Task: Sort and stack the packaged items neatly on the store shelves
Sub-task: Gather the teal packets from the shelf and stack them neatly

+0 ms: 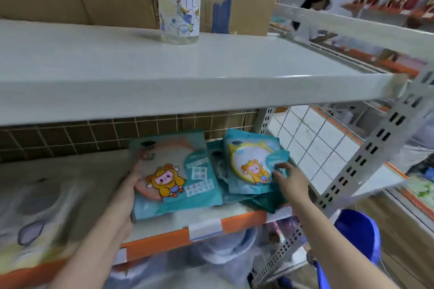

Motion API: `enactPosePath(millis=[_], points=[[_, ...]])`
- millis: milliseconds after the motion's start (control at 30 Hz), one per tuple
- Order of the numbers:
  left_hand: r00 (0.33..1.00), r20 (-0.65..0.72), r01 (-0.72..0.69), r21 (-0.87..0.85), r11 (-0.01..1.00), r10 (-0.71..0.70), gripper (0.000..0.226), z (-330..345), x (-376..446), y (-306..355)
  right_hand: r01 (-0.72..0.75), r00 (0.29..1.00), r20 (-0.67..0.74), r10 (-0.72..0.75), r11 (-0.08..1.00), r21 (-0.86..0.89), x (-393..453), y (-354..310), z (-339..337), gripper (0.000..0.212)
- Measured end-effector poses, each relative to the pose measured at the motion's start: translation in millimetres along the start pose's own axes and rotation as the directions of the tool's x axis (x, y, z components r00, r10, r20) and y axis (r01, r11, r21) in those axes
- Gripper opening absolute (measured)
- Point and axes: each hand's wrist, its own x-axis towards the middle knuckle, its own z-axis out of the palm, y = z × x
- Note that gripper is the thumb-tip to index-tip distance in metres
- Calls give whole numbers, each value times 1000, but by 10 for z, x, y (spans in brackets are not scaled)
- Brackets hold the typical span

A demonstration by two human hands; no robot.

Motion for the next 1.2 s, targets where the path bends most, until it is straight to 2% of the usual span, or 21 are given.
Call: enactPosePath(millis=[67,133,267,333,400,433,467,500,533,567,600,700,833,933,1033,1133,1200], points=[[998,54,-22,60,998,19,24,353,-5,-55,43,999,20,-41,994,-105,116,75,3,19],[997,66,-35,72,997,31,21,692,42,-116,70,997,41,-66,991,-114,193,127,-5,20],[983,160,-103,97,990,86,21,1326,112,-220,93,992,89,-92,996,-1,331,260,-14,24],[976,195,-118,117,986,94,22,1540,186,-341,59,994,91,-67,995,86,334,248,-39,30],[976,188,-160,274,948,110,24,1680,248,-482,20,997,73,-34,982,185,311,223,-57,28],[978,155,-196,466,863,139,34,1712,301,-545,25,997,63,-38,979,202,299,222,-63,25],[980,113,-198,678,708,166,53,1732,335,-591,41,997,55,-54,977,208,282,223,-67,25],[977,77,-176,816,551,199,75,1737,366,-633,52,996,55,-64,981,186,259,219,-73,36],[978,58,-148,875,460,203,93,1739,371,-656,81,995,51,-90,986,147,250,242,-80,54],[980,58,-134,898,420,190,101,1746,377,-672,118,992,45,-121,991,65,239,261,-94,66],[981,67,-137,904,405,181,103,1751,360,-671,172,984,48,-170,985,-29,252,300,-100,70],[974,125,-190,904,383,188,96,1739,349,-678,229,973,45,-225,947,-225,209,247,-137,52],[962,126,-208,914,349,243,74,1527,260,-581,266,959,5,-284,893,-363,162,110,-115,38],[921,150,-263,921,289,360,42,1155,129,-416,338,924,-94,-370,907,-251,-2,-65,-11,28],[879,159,-309,908,284,449,29,601,-24,-246,430,895,-84,-438,897,-103,-292,-286,194,24],[877,124,-329,859,392,465,18,-97,-146,-121,495,869,9,-495,869,23,-648,-525,468,35],[867,76,-318,845,430,492,9,-601,-264,-42,508,856,70,-512,858,75,-886,-684,659,26]])
